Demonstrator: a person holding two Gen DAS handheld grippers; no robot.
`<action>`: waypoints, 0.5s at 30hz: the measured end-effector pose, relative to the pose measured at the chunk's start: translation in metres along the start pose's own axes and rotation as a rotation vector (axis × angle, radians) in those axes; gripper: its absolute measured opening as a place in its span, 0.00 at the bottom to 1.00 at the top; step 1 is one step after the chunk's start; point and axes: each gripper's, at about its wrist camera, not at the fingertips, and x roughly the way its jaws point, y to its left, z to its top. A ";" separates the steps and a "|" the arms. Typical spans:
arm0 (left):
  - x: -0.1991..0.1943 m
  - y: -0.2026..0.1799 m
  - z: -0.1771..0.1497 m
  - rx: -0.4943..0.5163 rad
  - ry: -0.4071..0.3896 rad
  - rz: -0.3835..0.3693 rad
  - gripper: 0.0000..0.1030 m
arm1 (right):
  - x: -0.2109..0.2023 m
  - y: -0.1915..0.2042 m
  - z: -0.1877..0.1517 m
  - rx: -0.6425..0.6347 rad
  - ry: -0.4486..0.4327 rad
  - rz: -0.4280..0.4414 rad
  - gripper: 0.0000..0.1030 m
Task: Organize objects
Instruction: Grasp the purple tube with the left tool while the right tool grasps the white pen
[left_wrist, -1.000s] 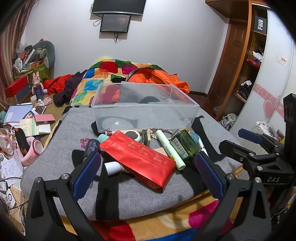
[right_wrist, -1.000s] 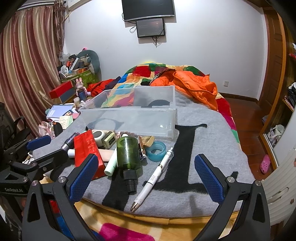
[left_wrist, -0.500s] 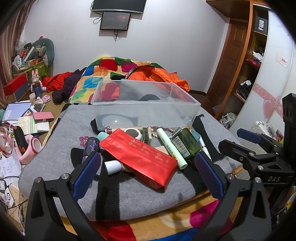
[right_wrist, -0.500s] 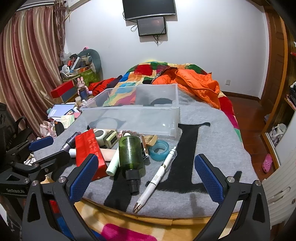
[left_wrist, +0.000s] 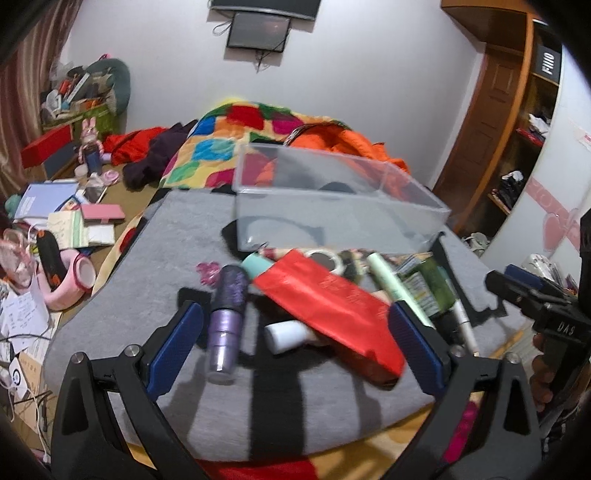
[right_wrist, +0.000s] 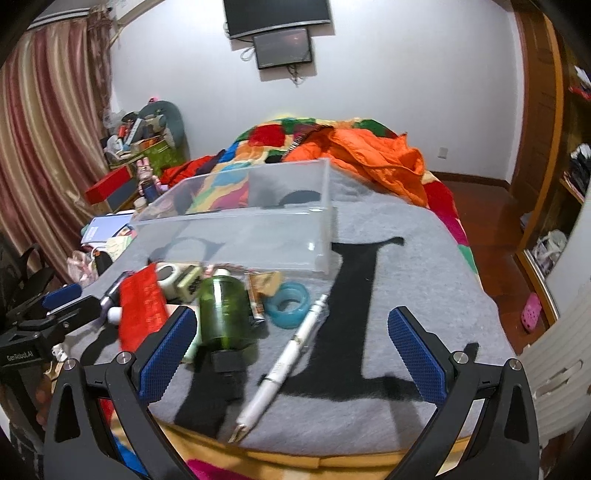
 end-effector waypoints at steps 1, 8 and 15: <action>0.004 0.004 -0.002 0.000 0.017 0.004 0.82 | 0.003 -0.003 -0.001 0.010 0.007 -0.003 0.99; 0.019 0.027 -0.012 -0.037 0.069 0.068 0.69 | 0.021 -0.023 -0.006 0.082 0.061 0.000 0.89; 0.028 0.043 -0.001 -0.073 0.067 0.083 0.67 | 0.037 -0.029 -0.008 0.109 0.100 -0.018 0.72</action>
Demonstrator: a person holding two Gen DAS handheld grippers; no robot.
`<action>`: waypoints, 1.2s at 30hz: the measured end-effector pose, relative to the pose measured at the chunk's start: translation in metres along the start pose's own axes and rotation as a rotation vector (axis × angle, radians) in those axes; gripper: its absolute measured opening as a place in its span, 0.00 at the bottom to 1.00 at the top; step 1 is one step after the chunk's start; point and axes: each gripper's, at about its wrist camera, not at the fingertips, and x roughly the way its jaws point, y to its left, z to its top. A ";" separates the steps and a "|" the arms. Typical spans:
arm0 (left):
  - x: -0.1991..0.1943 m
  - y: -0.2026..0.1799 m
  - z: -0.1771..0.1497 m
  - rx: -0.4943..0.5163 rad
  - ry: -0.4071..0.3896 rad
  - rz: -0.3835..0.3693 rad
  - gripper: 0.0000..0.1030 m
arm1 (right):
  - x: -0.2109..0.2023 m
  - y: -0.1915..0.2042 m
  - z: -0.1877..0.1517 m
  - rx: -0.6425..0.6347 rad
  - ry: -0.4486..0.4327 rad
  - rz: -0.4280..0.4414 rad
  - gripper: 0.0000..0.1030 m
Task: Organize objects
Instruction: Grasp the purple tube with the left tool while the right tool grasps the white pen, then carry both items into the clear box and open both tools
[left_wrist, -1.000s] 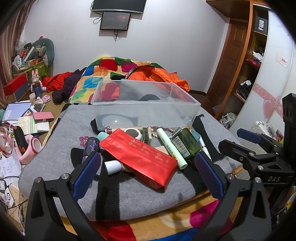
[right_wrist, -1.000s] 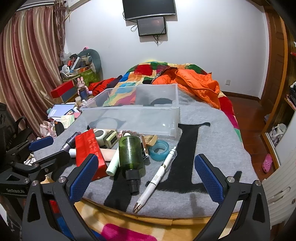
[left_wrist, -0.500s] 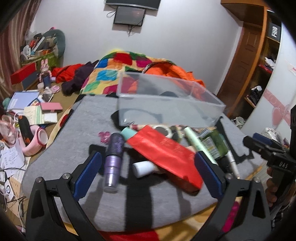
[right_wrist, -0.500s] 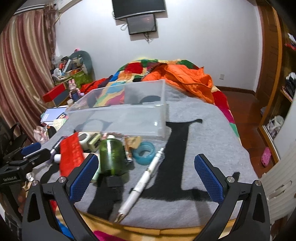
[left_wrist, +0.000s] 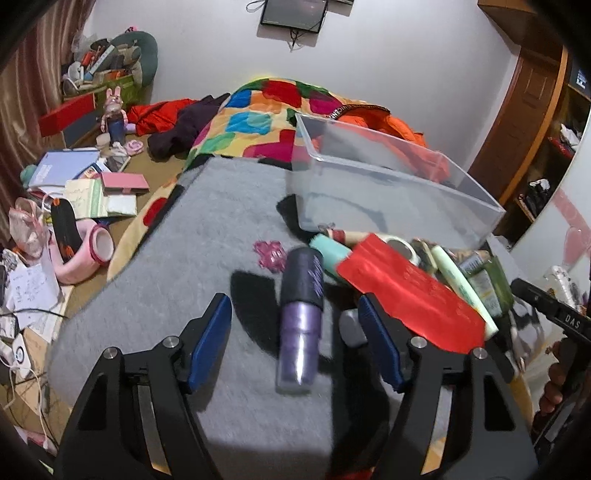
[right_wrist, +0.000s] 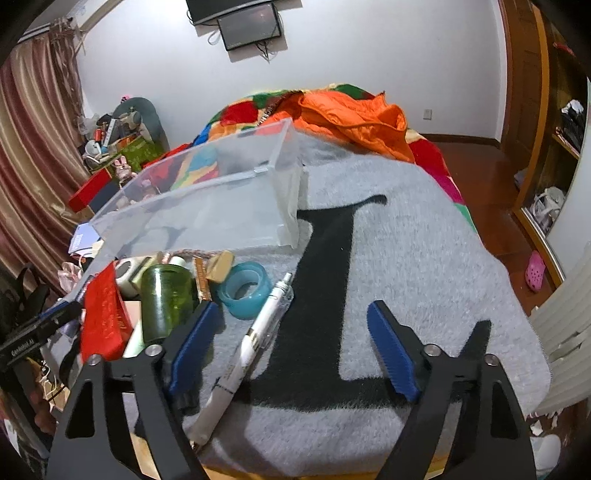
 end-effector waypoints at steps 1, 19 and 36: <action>0.004 0.000 0.002 0.009 0.003 0.014 0.63 | 0.002 0.000 0.000 0.002 0.009 -0.002 0.68; 0.021 -0.004 0.004 0.046 -0.017 0.119 0.24 | 0.011 0.013 -0.011 -0.113 0.016 -0.041 0.13; -0.023 -0.025 0.040 0.055 -0.104 -0.004 0.24 | -0.028 0.015 0.035 -0.133 -0.134 0.003 0.12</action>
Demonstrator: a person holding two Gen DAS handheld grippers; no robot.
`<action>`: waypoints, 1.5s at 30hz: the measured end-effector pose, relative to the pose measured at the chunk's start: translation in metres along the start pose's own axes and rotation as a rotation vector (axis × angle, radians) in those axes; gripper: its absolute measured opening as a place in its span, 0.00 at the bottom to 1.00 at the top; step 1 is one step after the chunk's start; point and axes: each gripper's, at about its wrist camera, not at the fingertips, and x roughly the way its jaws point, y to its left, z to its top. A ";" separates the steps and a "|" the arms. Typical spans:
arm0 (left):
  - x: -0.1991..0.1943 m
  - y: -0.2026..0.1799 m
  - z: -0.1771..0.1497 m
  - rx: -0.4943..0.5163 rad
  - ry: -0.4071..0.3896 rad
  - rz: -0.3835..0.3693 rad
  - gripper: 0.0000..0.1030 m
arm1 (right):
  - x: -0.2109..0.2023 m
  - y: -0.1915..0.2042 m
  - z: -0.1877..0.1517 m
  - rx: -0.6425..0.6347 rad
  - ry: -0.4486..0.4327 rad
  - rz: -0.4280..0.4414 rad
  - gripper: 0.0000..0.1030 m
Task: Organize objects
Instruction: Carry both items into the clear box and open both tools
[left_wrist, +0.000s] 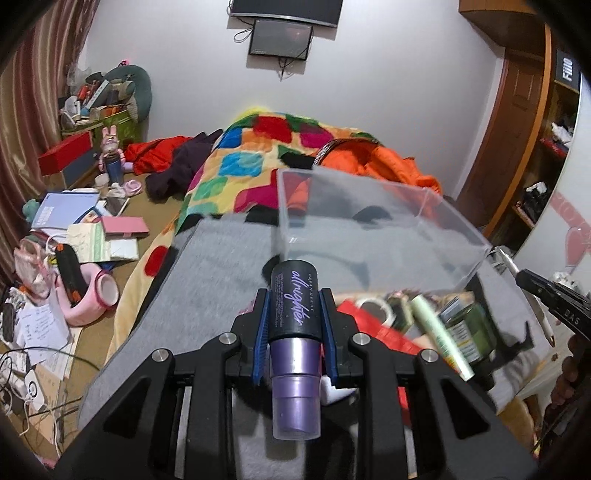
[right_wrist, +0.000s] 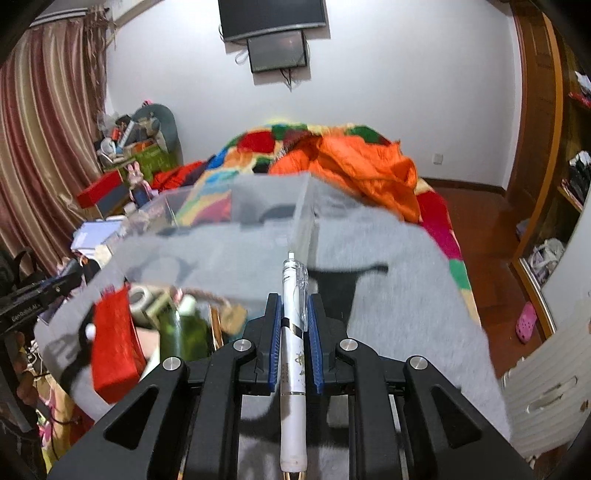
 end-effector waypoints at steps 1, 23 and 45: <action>-0.001 -0.002 0.004 0.000 -0.004 -0.009 0.24 | -0.001 0.001 0.005 -0.004 -0.011 0.006 0.12; 0.062 -0.045 0.089 0.133 0.074 -0.106 0.24 | 0.055 0.036 0.098 -0.079 -0.029 0.150 0.12; 0.155 -0.069 0.095 0.197 0.294 -0.118 0.24 | 0.158 0.052 0.095 -0.189 0.219 0.144 0.12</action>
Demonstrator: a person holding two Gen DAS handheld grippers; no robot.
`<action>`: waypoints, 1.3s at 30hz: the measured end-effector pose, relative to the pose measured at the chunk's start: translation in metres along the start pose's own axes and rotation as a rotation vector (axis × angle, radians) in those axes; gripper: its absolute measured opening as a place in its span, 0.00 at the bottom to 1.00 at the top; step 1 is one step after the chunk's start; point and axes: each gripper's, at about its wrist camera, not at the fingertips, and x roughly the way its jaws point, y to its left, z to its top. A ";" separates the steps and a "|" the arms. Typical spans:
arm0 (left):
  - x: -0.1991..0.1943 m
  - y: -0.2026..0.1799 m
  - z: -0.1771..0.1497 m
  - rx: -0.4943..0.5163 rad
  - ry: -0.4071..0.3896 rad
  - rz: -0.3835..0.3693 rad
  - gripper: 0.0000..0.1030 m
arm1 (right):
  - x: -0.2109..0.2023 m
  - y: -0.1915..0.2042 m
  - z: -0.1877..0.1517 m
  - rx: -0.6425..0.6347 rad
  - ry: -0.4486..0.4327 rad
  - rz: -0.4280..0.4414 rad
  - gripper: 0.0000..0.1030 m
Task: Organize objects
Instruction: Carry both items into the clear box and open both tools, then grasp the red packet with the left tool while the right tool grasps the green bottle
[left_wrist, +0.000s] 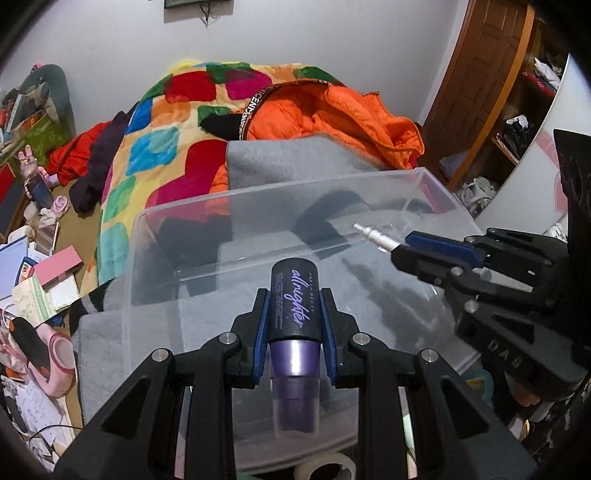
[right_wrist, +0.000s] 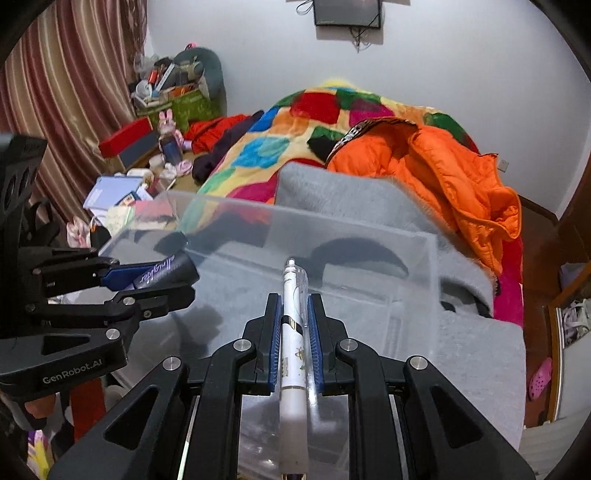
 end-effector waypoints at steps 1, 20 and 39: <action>0.002 -0.001 0.000 0.005 0.008 -0.007 0.24 | 0.003 0.002 0.000 -0.007 0.009 0.000 0.12; -0.002 0.002 -0.008 -0.006 0.036 -0.039 0.29 | 0.008 0.006 -0.009 -0.013 0.068 0.029 0.19; -0.089 -0.010 -0.074 0.001 -0.124 0.077 0.86 | -0.095 0.016 -0.056 0.025 -0.148 -0.039 0.52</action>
